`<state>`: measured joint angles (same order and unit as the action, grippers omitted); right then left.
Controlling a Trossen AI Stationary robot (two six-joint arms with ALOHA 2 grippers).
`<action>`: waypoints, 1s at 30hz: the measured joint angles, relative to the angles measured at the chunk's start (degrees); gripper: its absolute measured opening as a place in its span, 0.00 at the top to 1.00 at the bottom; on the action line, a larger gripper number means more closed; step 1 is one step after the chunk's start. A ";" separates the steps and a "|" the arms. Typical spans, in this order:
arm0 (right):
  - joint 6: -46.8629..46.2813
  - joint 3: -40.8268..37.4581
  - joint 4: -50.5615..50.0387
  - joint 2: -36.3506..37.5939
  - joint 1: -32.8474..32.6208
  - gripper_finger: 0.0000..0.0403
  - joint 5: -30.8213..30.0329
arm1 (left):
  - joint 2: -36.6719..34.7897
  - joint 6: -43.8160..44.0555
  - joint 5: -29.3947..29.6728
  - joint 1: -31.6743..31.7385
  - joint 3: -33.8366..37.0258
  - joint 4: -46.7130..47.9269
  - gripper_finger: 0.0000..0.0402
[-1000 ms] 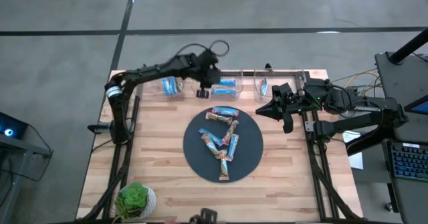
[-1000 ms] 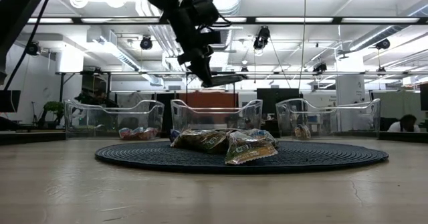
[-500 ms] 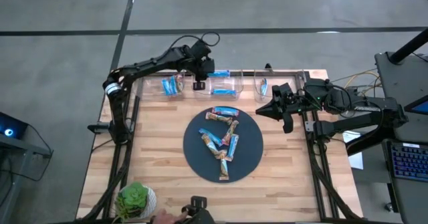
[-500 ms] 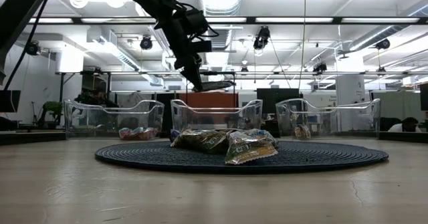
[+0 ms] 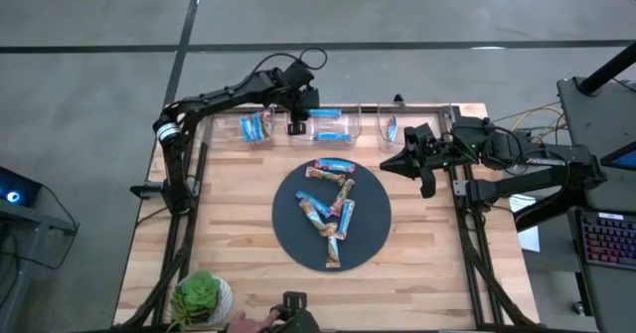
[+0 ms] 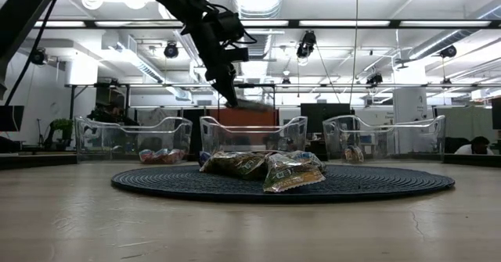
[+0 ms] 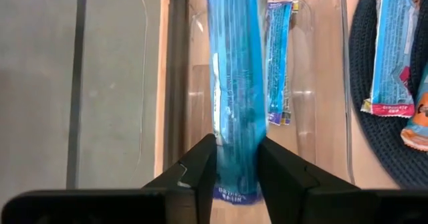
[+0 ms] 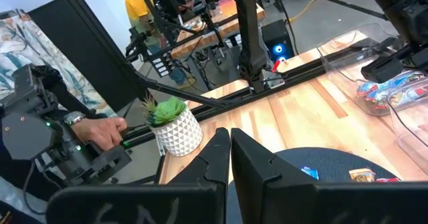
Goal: Pick and place Granola Bars by type
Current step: Put the blue granola bar into the middle transparent bin, then put the yellow granola bar into the right transparent bin
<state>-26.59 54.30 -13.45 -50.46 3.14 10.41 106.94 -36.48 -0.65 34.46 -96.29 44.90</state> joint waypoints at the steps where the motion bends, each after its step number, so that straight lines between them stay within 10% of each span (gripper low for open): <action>1: -0.02 0.00 -0.02 0.02 0.00 0.98 0.02 | 0.00 0.11 -0.02 0.00 0.00 -0.04 0.75; 19: 0.03 0.00 0.00 0.00 -0.02 0.98 0.04 | 0.06 2.05 0.73 -0.39 0.00 3.28 0.59; 30: 0.22 0.00 -0.02 0.02 -0.02 0.98 0.04 | -0.04 3.59 0.56 -1.68 0.00 4.16 0.91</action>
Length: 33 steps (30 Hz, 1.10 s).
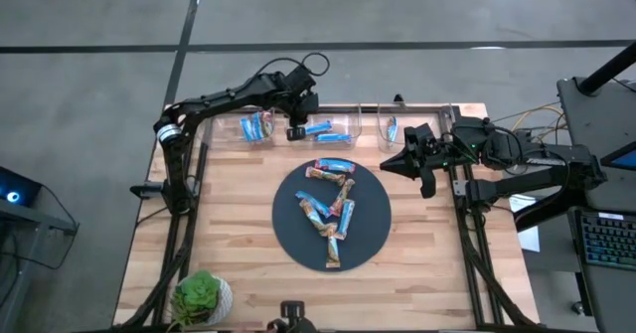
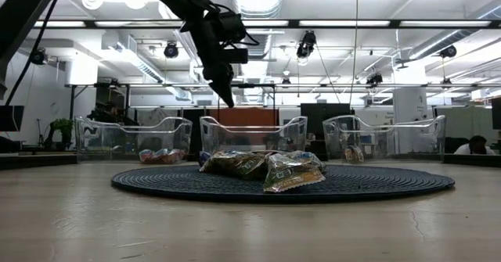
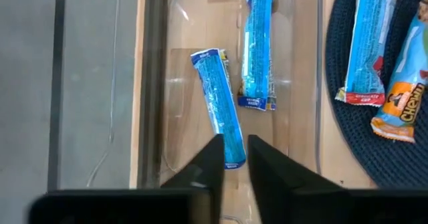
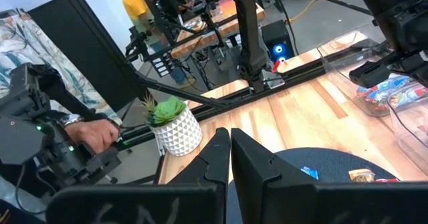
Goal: Pick and place Granola Bars by type
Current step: Put the yellow granola bar into the right transparent bin
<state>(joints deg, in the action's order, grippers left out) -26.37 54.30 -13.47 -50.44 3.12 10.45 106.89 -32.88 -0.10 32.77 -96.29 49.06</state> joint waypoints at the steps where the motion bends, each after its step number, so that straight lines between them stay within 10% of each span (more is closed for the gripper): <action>1: 0.01 0.00 0.00 0.00 0.00 0.98 0.00 | 0.00 0.42 -0.07 -0.04 0.00 0.02 0.95; 24: 4.16 -0.20 0.26 -0.02 0.02 0.98 -0.02 | -21.82 21.57 -15.41 -12.78 0.88 -9.18 1.00; 33: 6.25 -0.24 -0.09 -1.59 0.01 0.98 0.04 | -35.22 33.26 -17.83 -16.33 19.75 -34.07 1.00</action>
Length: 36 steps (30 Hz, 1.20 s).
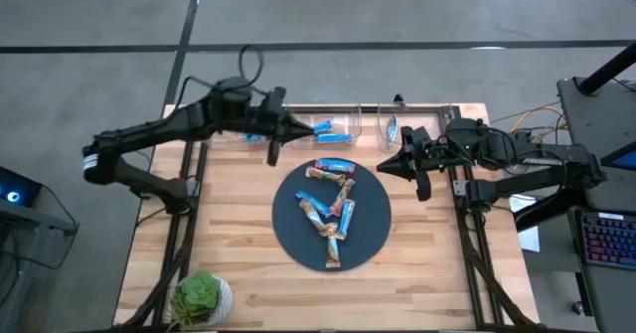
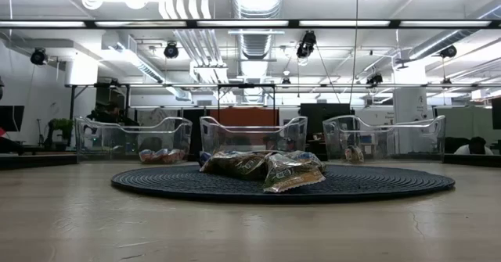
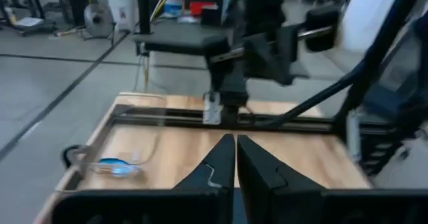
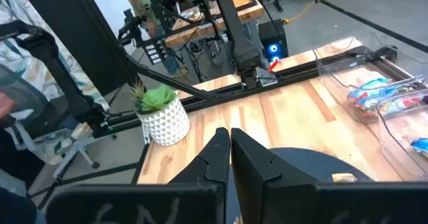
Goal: Pick and place Granola Bars by type
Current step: Put the yellow granola bar into the right transparent bin
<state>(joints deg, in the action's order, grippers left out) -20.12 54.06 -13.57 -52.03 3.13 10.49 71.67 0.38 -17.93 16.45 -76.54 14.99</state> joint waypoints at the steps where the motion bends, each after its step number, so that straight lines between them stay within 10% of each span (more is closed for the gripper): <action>1: 0.44 0.01 0.33 -0.35 0.00 0.98 0.01 | -1.75 1.03 -0.01 -0.32 2.74 -2.20 1.00; 13: 2.18 0.02 0.65 -6.61 -0.01 0.98 0.03 | -18.15 7.63 3.00 -2.75 21.35 -9.90 1.00; 25: 1.37 5.33 -0.76 -13.54 0.00 0.98 2.41 | -23.06 7.61 5.10 -2.68 22.92 -5.89 1.00; 36: 14.42 17.93 -24.26 -19.65 -1.99 0.98 3.70 | -23.29 6.35 5.42 -2.67 22.93 -3.89 1.00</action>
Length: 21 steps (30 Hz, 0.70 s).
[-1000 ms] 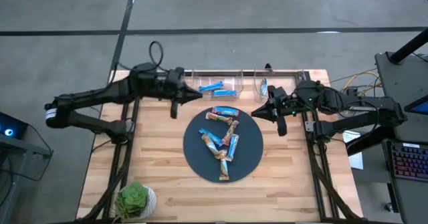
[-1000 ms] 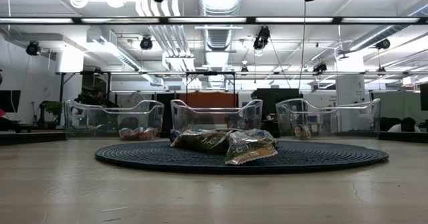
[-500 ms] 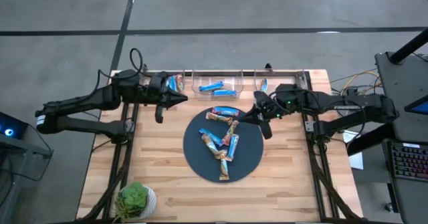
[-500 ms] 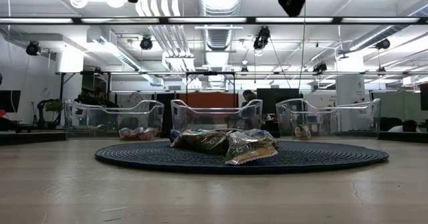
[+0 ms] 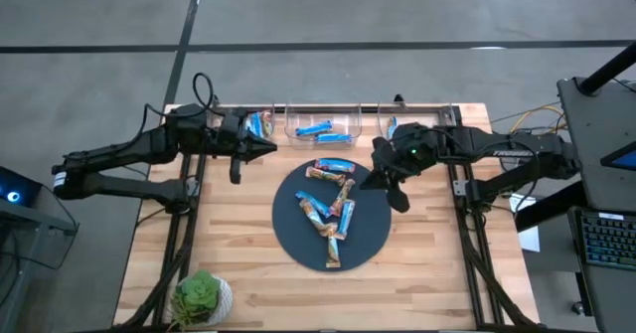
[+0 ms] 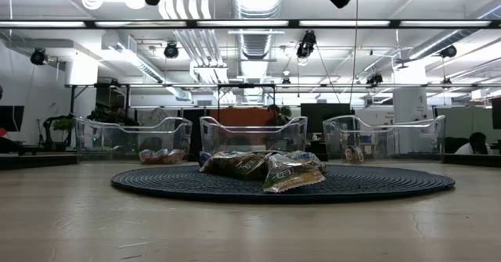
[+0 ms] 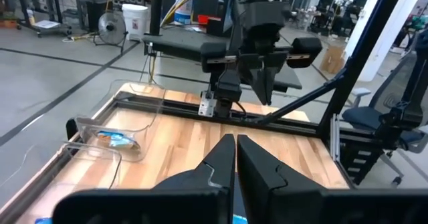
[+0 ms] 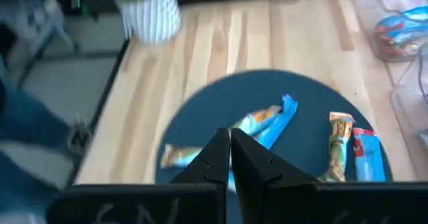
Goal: Pick and place Granola Bars by type
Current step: Put the yellow granola bar into the right transparent bin
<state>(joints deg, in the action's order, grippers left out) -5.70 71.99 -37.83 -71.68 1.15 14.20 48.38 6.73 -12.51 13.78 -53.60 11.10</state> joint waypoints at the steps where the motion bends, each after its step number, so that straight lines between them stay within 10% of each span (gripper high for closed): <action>1: 2.08 0.77 -1.56 -0.59 -0.24 0.98 0.00 | 0.00 -0.30 0.00 0.00 -0.02 0.34 1.00; 10: 9.63 4.74 -5.39 -3.54 -1.20 0.94 -0.07 | -0.17 -0.52 0.00 0.00 -0.01 0.50 1.00; 21: 11.95 6.42 -6.27 -7.78 -1.68 0.58 -0.87 | -1.44 -0.51 0.00 0.00 -0.02 0.50 1.00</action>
<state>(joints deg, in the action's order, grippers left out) 6.25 78.41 -44.10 -79.46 -0.54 13.32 46.94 6.22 -12.51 13.78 -53.63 11.60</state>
